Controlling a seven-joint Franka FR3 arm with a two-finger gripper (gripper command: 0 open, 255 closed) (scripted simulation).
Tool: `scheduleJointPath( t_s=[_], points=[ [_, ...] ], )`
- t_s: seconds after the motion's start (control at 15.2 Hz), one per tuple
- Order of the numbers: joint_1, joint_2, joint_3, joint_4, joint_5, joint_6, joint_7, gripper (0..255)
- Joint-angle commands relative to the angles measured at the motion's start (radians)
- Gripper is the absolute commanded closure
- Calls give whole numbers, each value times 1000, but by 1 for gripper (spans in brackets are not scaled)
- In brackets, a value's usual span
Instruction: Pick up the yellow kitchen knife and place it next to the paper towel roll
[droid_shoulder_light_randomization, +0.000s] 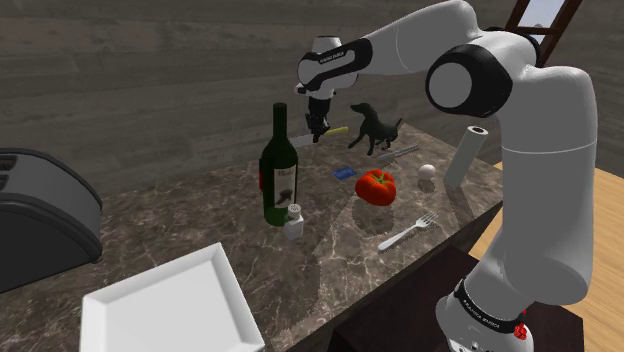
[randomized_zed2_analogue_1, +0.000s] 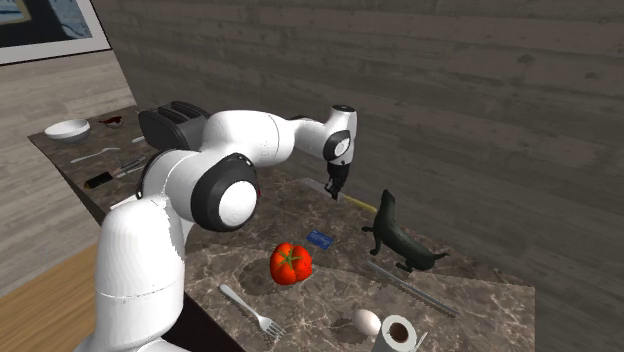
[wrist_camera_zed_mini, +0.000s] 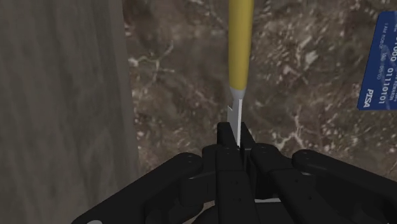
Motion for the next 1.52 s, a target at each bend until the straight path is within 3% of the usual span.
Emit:
scheduleJointPath(
  t_s=[0.0, 1.45],
  points=[
    [1, -8, -2, 14, -3, -22, 3, 255],
    [-13, -41, -13, 263, -22, -300, 25, 255]
  ],
)
